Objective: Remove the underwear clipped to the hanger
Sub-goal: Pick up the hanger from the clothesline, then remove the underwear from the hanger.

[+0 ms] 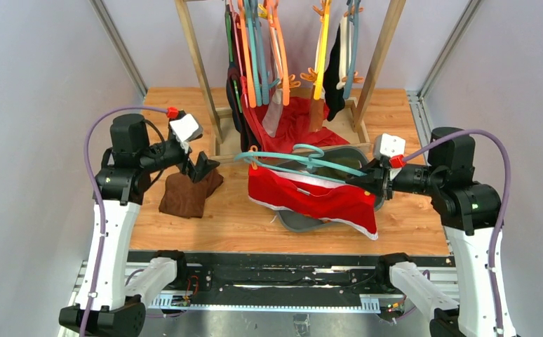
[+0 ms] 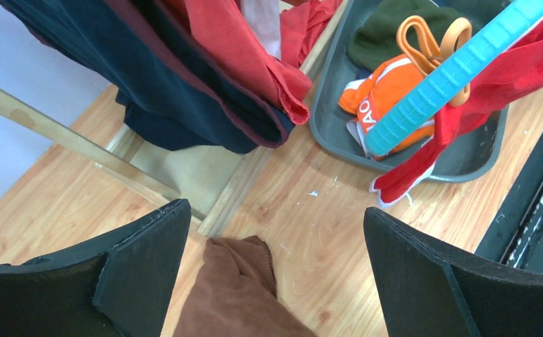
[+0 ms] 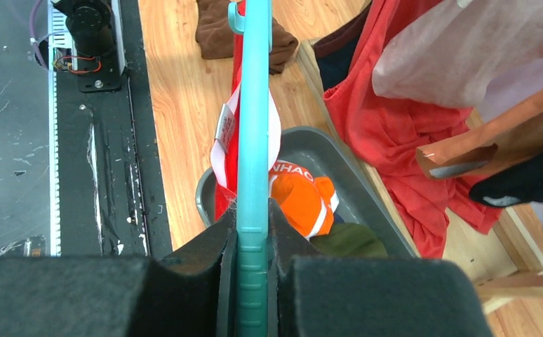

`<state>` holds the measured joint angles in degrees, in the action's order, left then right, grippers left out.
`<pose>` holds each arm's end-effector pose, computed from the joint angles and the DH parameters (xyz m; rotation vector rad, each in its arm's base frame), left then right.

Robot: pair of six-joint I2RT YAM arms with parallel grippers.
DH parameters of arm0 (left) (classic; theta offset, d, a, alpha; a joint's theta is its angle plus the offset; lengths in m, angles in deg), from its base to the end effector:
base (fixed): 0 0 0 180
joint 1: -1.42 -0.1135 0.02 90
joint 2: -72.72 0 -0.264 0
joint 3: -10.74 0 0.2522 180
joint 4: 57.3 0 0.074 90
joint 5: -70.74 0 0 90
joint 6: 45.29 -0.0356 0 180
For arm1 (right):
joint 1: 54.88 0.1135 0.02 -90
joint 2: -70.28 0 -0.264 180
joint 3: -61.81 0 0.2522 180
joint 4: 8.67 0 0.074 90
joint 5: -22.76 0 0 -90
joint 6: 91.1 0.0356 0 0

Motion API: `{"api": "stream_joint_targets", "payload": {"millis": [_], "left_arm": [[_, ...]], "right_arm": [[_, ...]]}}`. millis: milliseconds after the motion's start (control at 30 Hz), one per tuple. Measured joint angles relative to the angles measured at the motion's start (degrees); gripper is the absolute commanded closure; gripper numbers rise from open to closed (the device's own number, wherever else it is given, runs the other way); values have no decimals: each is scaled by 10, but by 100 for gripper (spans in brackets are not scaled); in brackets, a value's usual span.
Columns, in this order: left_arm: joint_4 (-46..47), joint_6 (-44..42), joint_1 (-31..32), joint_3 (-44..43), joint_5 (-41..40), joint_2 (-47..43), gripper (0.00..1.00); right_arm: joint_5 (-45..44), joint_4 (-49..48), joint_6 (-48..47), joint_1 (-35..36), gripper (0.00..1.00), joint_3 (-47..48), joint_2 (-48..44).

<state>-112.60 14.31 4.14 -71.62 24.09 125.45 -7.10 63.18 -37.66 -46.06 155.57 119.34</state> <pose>0.1680 -0.0324 0.4050 0.9747 1.6486 -0.4375 0.1019 0.0471 0.4485 -1.2498 1.3797 0.7294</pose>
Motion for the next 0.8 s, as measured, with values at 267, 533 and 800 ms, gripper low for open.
{"api": "stream_joint_targets", "payload": {"millis": [267, 533, 800], "left_arm": [[-98, -74, 0, -107, 7, 50, 2], [-125, -87, 47, -111, 17, 61, 2], [-134, -69, 71, -99, 43, 77, 2]], "right_arm": [[16, -29, -15, 32, 99, -30, 6], [-2, -67, -16, 88, 99, -78, -6], [-15, -94, -20, 101, 99, -122, -12]]}}
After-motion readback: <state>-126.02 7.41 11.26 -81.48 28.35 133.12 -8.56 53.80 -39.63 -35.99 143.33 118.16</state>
